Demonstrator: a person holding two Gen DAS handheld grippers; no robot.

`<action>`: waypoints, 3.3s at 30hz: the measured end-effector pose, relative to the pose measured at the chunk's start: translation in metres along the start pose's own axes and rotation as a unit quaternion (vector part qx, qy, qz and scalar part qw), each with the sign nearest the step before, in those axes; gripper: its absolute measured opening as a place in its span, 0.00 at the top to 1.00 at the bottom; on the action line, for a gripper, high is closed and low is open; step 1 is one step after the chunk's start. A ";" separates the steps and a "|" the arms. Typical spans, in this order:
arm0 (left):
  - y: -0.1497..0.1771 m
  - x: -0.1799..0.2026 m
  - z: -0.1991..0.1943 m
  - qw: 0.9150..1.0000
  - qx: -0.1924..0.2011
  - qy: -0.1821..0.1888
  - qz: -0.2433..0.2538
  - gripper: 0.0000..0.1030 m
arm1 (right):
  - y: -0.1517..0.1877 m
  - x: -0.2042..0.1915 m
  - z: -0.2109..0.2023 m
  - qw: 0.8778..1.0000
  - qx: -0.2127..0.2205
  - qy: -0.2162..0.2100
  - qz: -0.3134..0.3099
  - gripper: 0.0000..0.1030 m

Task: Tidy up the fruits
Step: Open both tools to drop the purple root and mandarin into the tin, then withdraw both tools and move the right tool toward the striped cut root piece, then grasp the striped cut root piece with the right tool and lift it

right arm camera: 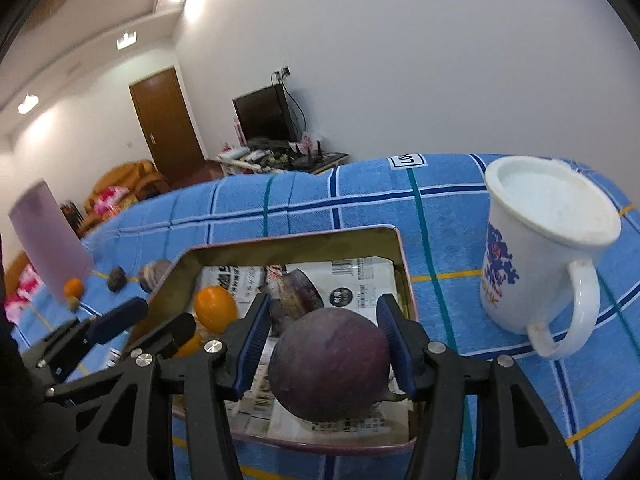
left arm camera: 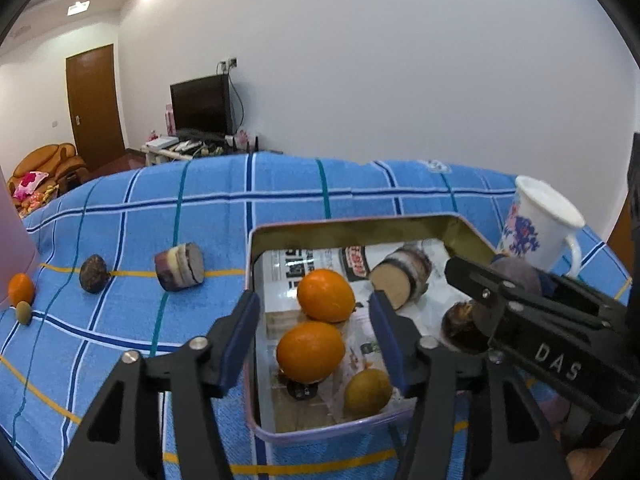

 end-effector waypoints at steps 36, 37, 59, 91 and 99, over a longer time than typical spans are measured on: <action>-0.015 -0.098 -0.049 0.983 0.080 -0.153 0.062 0.00 | -0.034 -0.008 -0.068 0.973 0.173 0.144 -0.056 0.27; -0.015 -0.102 -0.052 0.982 0.083 -0.155 0.065 0.00 | -0.032 -0.010 -0.069 0.972 0.172 0.148 -0.057 0.27; -0.007 -0.177 -0.053 0.978 0.059 -0.195 0.041 0.00 | -0.008 -0.097 -0.040 0.983 0.131 0.112 -0.064 0.27; 0.001 -0.301 -0.040 0.958 0.025 -0.285 -0.031 0.00 | 0.025 -0.227 0.074 0.995 0.005 0.020 -0.094 0.27; 0.002 -0.308 -0.043 0.957 0.030 -0.285 -0.048 0.00 | 0.040 -0.229 0.123 0.992 -0.077 0.025 -0.097 0.27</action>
Point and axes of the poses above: each gripper's, at about its wrist camera, not at the fingertips, and z roughly the way its jaws point, x to its right, y to its underside, the point moved 9 cm from there along z, roughly the way its jaws point, and after that the axes turned 13 degrees about x, right-handed, at the moved point
